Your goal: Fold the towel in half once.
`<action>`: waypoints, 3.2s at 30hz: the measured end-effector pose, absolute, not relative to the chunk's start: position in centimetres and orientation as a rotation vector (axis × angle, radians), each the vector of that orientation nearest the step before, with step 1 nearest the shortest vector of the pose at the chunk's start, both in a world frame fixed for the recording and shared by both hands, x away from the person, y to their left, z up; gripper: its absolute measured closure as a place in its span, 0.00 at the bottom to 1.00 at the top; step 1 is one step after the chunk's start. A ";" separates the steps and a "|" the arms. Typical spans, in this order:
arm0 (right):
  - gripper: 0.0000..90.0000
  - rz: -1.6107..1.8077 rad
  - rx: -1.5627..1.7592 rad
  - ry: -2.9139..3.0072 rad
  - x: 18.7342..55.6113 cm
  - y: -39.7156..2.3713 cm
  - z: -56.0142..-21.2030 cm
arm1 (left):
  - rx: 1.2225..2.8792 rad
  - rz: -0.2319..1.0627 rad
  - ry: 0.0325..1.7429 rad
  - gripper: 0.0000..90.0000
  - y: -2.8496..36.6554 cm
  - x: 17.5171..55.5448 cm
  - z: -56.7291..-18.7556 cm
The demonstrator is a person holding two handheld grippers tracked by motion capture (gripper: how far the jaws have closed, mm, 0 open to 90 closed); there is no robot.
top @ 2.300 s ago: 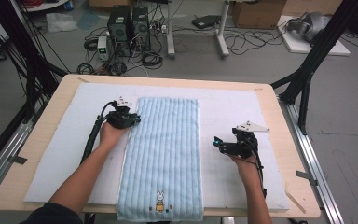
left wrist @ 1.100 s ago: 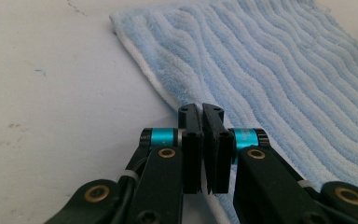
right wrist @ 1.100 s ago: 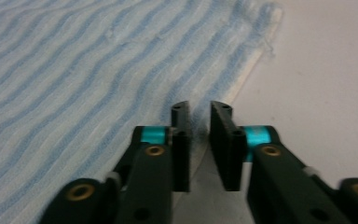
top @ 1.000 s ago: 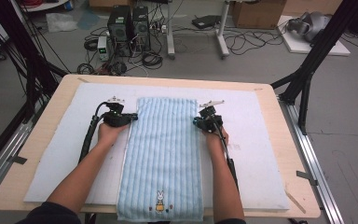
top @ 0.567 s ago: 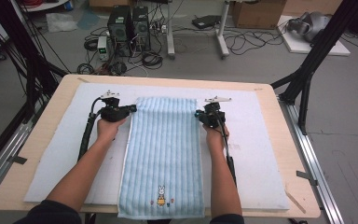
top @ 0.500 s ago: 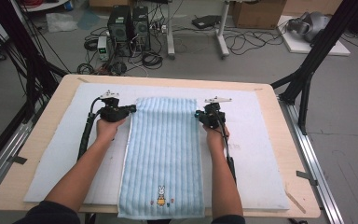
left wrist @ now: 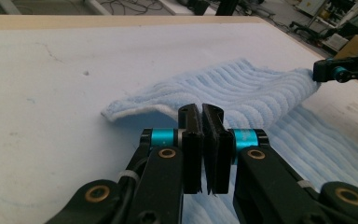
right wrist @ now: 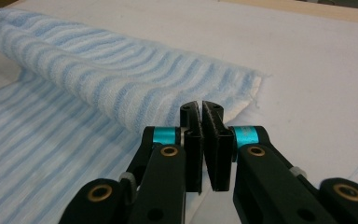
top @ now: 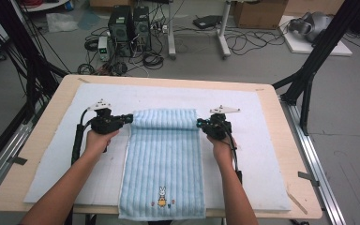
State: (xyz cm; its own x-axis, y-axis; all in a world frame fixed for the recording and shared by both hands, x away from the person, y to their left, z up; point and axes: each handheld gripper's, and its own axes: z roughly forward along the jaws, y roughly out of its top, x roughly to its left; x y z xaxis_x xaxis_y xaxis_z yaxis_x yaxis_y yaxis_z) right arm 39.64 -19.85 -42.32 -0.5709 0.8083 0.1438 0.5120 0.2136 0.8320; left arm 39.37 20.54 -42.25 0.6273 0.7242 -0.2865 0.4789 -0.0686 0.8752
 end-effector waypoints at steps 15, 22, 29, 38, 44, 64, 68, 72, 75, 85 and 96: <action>0.96 1.234 1.155 2.270 34.4 -20.1 -43.0 | 1.828 0.265 0.923 0.94 20.4 34.4 -44.0; 0.65 1.247 1.178 2.181 33.4 -21.5 -42.5 | 1.790 0.334 1.026 0.55 21.2 34.5 -44.3; 0.50 1.253 1.261 2.115 33.7 -22.9 -42.6 | 1.738 0.334 1.076 0.52 22.0 35.8 -44.0; 0.45 1.256 1.290 2.090 33.7 -23.4 -42.6 | 1.721 0.342 1.164 0.51 21.2 39.5 -43.4; 0.43 1.256 1.298 2.086 33.7 -23.7 -42.7 | 1.796 0.343 1.189 0.50 19.5 41.8 -43.5; 0.38 1.250 1.305 2.087 34.0 -23.9 -42.9 | 1.981 0.388 1.042 0.97 17.3 41.7 -45.0; 0.37 1.235 1.302 2.095 34.5 -23.7 -42.9 | 1.907 0.383 1.044 0.97 17.8 41.5 -44.3; 0.36 1.245 1.311 2.111 35.7 -23.2 -42.3 | 1.853 0.366 1.049 0.96 18.2 41.4 -43.7; 0.37 1.247 1.334 2.136 37.6 -22.7 -42.1 | 1.836 0.362 1.049 0.96 18.4 41.3 -43.5; 0.43 1.140 1.375 2.248 42.1 -19.3 -43.0 | 1.813 0.343 1.061 0.96 18.6 41.5 -43.5; 0.95 0.878 1.161 2.374 42.6 -16.1 -43.6 | 1.790 0.306 1.047 0.96 18.9 41.4 -43.3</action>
